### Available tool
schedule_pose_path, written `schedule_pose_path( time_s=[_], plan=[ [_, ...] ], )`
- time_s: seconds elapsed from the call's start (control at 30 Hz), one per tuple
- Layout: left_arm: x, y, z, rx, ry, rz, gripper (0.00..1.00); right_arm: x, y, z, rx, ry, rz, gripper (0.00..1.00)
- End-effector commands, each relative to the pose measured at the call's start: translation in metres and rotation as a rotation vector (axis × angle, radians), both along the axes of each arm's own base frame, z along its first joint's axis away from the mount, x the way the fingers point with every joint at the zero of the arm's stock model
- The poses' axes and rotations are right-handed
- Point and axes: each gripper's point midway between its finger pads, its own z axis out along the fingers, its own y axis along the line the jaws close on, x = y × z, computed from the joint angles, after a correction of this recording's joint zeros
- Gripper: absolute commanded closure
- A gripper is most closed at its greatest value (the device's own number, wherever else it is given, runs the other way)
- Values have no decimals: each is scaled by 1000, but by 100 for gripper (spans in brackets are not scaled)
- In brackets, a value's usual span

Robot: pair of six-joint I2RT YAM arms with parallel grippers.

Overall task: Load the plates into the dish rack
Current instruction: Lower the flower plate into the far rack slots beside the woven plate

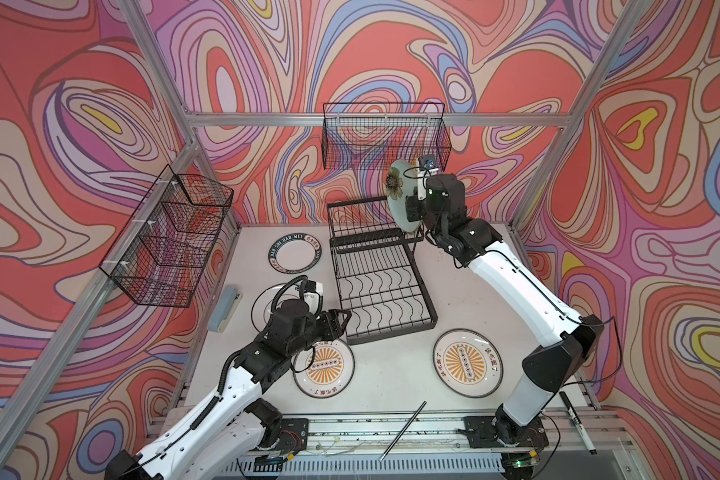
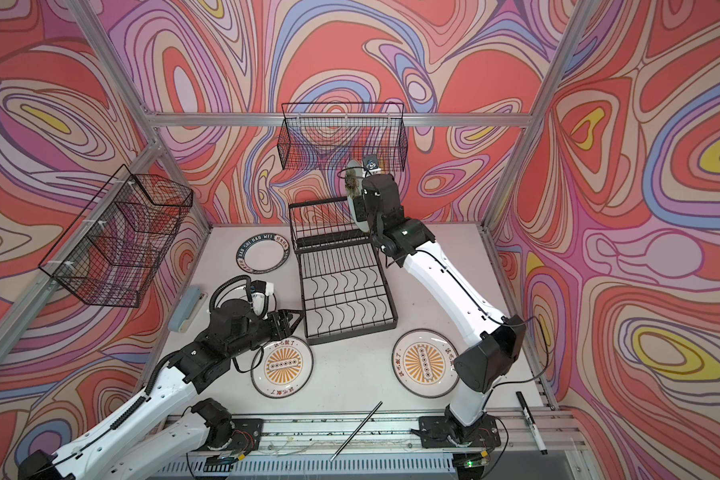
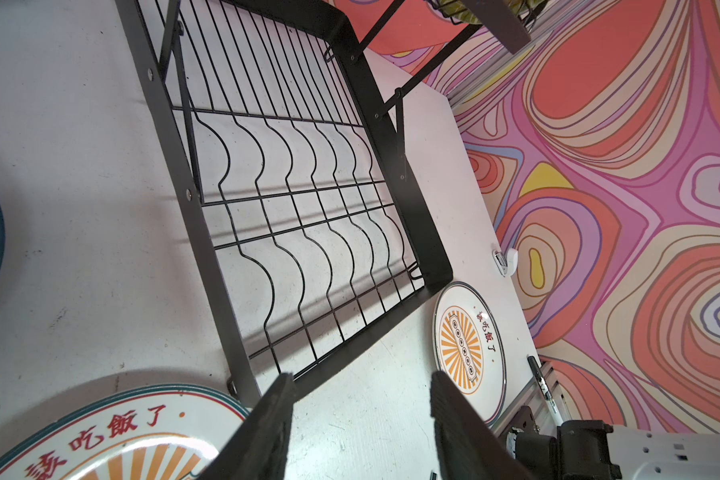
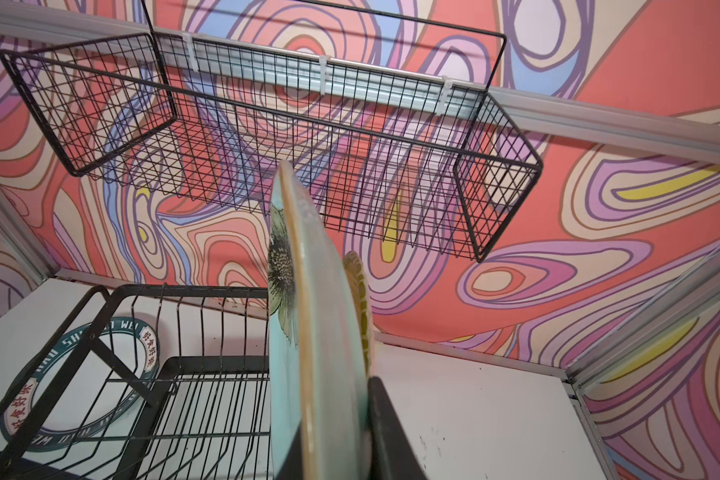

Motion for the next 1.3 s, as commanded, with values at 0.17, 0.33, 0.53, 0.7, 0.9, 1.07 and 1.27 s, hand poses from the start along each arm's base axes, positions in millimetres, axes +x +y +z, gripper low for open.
schedule_pose_path(
  time_s=[0.17, 0.33, 0.53, 0.7, 0.9, 1.07, 1.27],
  plan=[
    [-1, 0, 12, -11, -12, -2, 44, 1, 4, 49, 63, -166, -67, 100],
    [-2, 1, 12, -7, -15, -2, 44, 1, 7, 46, 53, -165, -74, 100],
    [-2, 1, 13, -5, -16, -1, 44, 1, 6, 45, 37, -167, -88, 100],
    [-1, 0, 12, -5, -14, -4, 44, 0, 4, 50, 39, -181, -98, 100],
    [-1, 0, 12, -5, -11, -3, 44, 0, 3, 51, 27, -183, -103, 100],
    [-1, 0, 11, -5, -9, -4, 44, 1, 3, 45, 16, -174, -108, 100],
    [-2, 0, 10, -5, -8, -4, 44, 2, 4, 38, 20, -162, -109, 100]
  ],
)
